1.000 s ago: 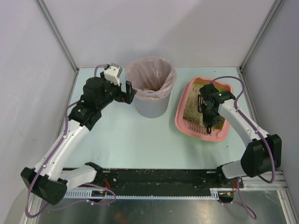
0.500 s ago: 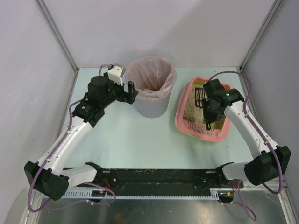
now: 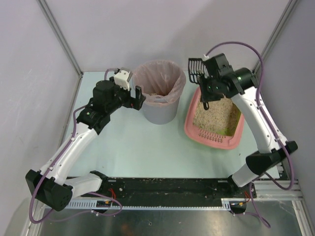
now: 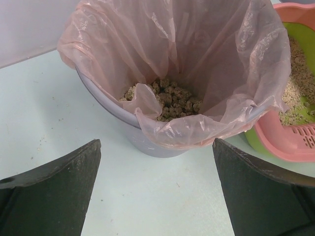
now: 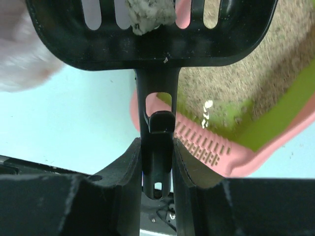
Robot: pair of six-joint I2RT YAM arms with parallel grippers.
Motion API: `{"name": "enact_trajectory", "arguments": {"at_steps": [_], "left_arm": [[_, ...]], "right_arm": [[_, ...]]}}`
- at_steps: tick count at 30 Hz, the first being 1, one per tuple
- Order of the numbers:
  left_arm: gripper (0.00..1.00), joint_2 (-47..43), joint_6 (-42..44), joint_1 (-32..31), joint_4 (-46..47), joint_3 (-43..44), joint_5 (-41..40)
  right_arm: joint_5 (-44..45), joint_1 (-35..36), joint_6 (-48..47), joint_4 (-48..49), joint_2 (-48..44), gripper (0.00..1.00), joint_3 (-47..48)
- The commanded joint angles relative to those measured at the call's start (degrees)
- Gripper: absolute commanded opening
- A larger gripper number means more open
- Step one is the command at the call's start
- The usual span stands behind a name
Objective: Clean the litter box
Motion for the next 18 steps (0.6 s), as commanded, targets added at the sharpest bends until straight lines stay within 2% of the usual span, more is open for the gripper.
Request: {"name": "enact_trajectory", "arguments": {"at_steps": [1,3,8,12,18], "left_arm": [[1.00,-0.9,0.9,0.3,1.4,-0.1,0.5],[1.00,-1.1,0.9,0.3,1.4,-0.2,0.3],[1.00,-1.4,1.2,0.3,1.5,-0.3,-0.6],[1.00,-1.4,1.3,0.3,1.5,-0.3,-1.1],[1.00,-1.7,1.7,0.3,1.5,-0.4,-2.0]], "right_arm": [[1.2,3.1,-1.9,-3.2,7.5,0.00,13.9],[1.6,4.9,-2.5,-4.6,13.0,0.00,22.2],[-2.5,6.4,-3.9,-3.3,22.4,0.00,32.9],[-6.6,7.8,-4.4,0.5,26.2,0.00,34.3],[-19.6,8.0,-5.0,5.2,28.3,0.00,31.1]]}}
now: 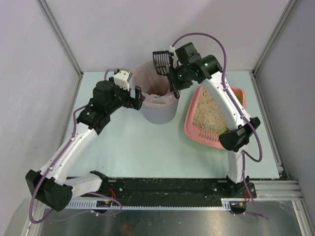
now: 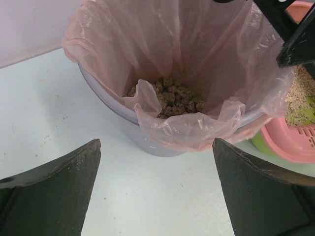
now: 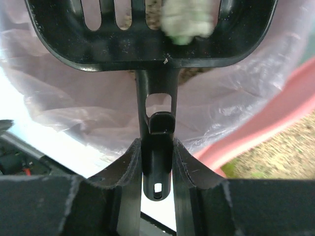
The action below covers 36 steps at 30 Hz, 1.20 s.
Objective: Clean the litter box
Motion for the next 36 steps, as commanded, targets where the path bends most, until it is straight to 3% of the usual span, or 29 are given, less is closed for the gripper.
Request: {"name": "enact_trajectory", "arguments": {"at_steps": [1,5,10,16,23,29,33,36], "left_arm": [[0.99,-1.6,1.4,0.4,1.6,-0.2,-0.9],[1.00,-1.8,1.4,0.4,1.5,-0.2,-0.9],[1.00,-1.7,1.4,0.3,1.6,-0.2,-0.8],[1.00,-2.1,1.3,0.3,1.7,-0.2,-0.9],[1.00,-2.2,1.2,0.3,1.8,-0.3,-0.7],[1.00,-2.6,1.1,0.3,2.0,-0.4,-0.6],[1.00,-2.3,0.8,0.3,2.2,-0.4,0.0],[1.00,-2.3,0.7,0.4,2.3,-0.4,0.4]], "right_arm": [[-12.9,0.4,-0.5,5.8,0.8,0.00,-0.8],[-22.6,-0.1,1.4,11.1,-1.2,0.00,-5.6],[-27.4,-0.4,4.7,13.5,-2.8,0.00,-10.1],[-36.7,-1.8,11.5,22.8,-8.1,0.00,-21.2],[-44.2,-4.7,24.8,43.3,-17.3,0.00,-36.7],[-48.2,-7.0,33.6,53.9,-23.3,0.00,-45.5],[-51.5,-8.3,47.2,67.5,-27.8,0.00,-54.5],[-51.3,-9.1,51.7,73.7,-30.3,0.00,-58.3]]}}
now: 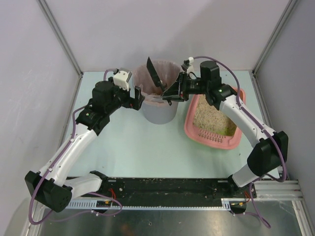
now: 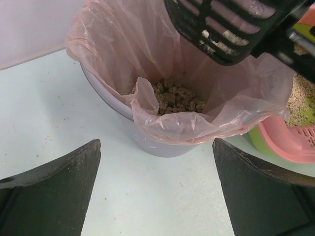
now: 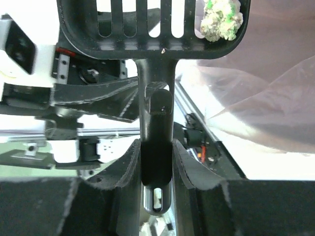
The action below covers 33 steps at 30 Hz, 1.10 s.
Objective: Clean the litter box
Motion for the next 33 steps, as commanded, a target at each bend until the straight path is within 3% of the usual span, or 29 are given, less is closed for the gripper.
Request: {"name": "enact_trajectory", "arguments": {"at_steps": [1,3,7,15,21,27,33], "left_arm": [[1.00,-1.7,0.5,0.3,2.2,-0.3,0.4],[1.00,-1.8,0.5,0.3,2.3,-0.3,0.4],[1.00,-1.8,0.4,0.3,2.3,-0.3,0.6],[1.00,-1.7,0.2,0.3,2.6,-0.4,1.2],[1.00,-1.8,0.2,0.3,2.5,-0.4,1.4],[1.00,-1.5,0.4,0.4,2.6,-0.5,1.0],[1.00,-1.5,0.6,0.4,2.6,-0.6,0.7]], "right_arm": [[-3.0,-1.3,13.7,16.6,-5.5,0.00,-3.8],[-2.7,-1.6,16.8,20.4,-6.8,0.00,-5.6],[-2.8,-1.6,31.8,37.1,-7.6,0.00,-12.9],[0.9,-2.0,49.2,56.8,-6.9,0.00,-23.3],[2.8,-2.2,64.1,77.5,-2.9,0.00,-30.8],[4.6,-2.3,71.9,89.4,1.1,0.00,-31.3],[4.0,-2.7,71.2,90.8,1.7,0.00,-31.3]]}}
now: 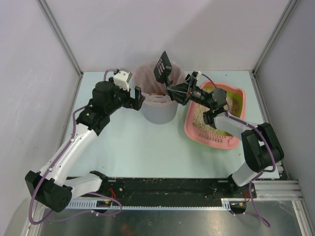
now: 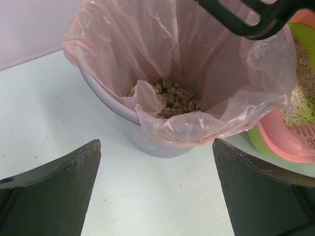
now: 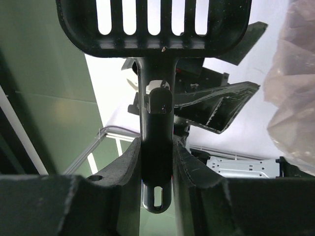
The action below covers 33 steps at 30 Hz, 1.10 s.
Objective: Clean the litter box
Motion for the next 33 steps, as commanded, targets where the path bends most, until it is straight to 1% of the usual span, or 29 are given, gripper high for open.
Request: {"name": "enact_trajectory", "arguments": {"at_steps": [1,4,7,10,11,12,13,14,15,16,17,18,19,20,21,22,23,24,25,26,28,29,30,31,33], "left_arm": [[1.00,-1.5,0.7,0.3,2.2,-0.4,0.1],[1.00,-1.2,0.8,0.3,2.1,-0.4,-0.1],[0.99,-1.5,1.2,0.3,2.2,-0.5,0.0],[0.99,-2.0,1.6,0.3,2.8,-0.9,-0.4],[0.99,-2.1,1.6,0.3,2.8,-0.9,-0.4],[0.99,-2.1,1.6,0.3,2.8,-0.9,-0.4],[0.99,-2.4,1.6,0.3,2.8,-0.9,0.0],[0.99,-2.6,1.5,0.3,3.0,-0.9,0.1],[0.99,-2.8,1.5,0.3,3.1,-1.0,0.3],[0.98,-2.9,1.5,0.3,3.3,-1.0,0.3],[0.99,-3.2,1.6,0.3,3.5,-1.3,0.3],[0.98,-3.4,1.5,0.3,3.6,-1.5,0.4],[0.98,-3.5,1.4,0.3,3.6,-1.5,0.7],[0.98,-3.5,1.3,0.3,3.8,-1.6,0.9],[0.98,-3.4,1.3,0.3,4.0,-1.6,1.2],[0.98,-3.5,1.4,0.3,4.0,-1.6,1.5],[0.98,-3.4,1.3,0.3,4.1,-1.7,1.7],[0.98,-3.4,1.3,0.3,4.2,-1.7,1.8],[0.98,-3.4,1.5,0.3,4.2,-1.8,1.8],[0.98,-3.4,1.4,0.3,4.2,-1.9,1.8],[0.98,-3.3,1.3,0.3,4.4,-2.0,2.2],[0.99,-3.2,1.1,0.3,4.5,-2.0,2.4],[0.98,-3.0,0.9,0.3,4.5,-2.0,3.3],[0.98,-2.6,0.5,0.3,4.7,-2.0,3.7],[0.98,-2.4,0.3,0.3,4.8,-2.0,4.5]], "right_arm": [[0.1,-0.4,6.4,8.5,0.0,0.00,0.5],[-1.3,-0.7,3.3,6.8,-0.2,0.00,0.4],[-2.6,-0.9,-2.1,3.8,-2.2,0.00,0.5],[-4.8,-1.3,-10.0,-3.3,-7.0,0.00,0.4],[-5.3,-1.6,-16.0,-9.9,-8.8,0.00,0.4],[-5.4,-1.8,-19.0,-14.1,-10.4,0.00,0.4],[-5.3,-3.0,-22.8,-18.4,-14.9,0.00,0.5],[-5.1,-3.7,-26.2,-27.5,-16.9,0.00,0.7],[-4.9,-4.6,-33.2,-32.5,-19.5,0.00,1.0],[-4.8,-6.6,-36.4,-37.4,-23.9,0.00,1.1],[-4.4,-7.9,-39.3,-46.7,-26.6,0.00,1.4],[-4.1,-9.4,-45.9,-51.7,-28.7,0.00,2.0],[-3.8,-12.5,-48.9,-56.9,-30.8,0.00,2.4],[-3.6,-14.6,-52.8,-68.1,-34.8,0.00,2.7],[-3.7,-16.6,-56.2,-73.5,-36.3,0.00,3.3],[-4.0,-18.4,-63.5,-79.1,-37.5,0.00,4.7],[-4.7,-22.9,-67.4,-90.6,-38.4,0.00,6.0],[-5.0,-24.1,-71.2,-96.5,-38.4,0.00,7.0],[-5.0,-27.0,-80.4,-102.0,-38.0,0.00,9.6],[-3.2,-30.0,-84.3,-113.2,-37.8,0.00,11.1],[1.1,-31.8,-94.6,-122.0,-35.9,0.00,13.5],[7.0,-32.1,-97.0,-128.2,-35.2,0.00,15.0],[9.9,-32.1,-98.6,-130.5,-34.5,0.00,15.6],[15.1,-32.0,-99.7,-132.1,-34.2,0.00,15.8],[19.0,-31.6,-102.5,-136.1,-32.9,0.00,16.6]]}}
